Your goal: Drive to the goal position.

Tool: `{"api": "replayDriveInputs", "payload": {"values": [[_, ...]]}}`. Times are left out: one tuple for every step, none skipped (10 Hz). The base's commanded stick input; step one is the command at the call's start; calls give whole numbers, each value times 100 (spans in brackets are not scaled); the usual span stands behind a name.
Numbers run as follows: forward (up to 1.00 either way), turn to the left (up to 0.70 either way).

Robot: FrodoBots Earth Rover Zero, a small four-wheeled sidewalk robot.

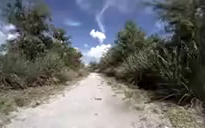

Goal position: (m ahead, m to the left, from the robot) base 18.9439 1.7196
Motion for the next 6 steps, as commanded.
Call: {"api": "replayDriveInputs", "payload": {"values": [[85, 0], [85, 0], [85, 0], [85, 0], [85, 0], [85, 0]]}}
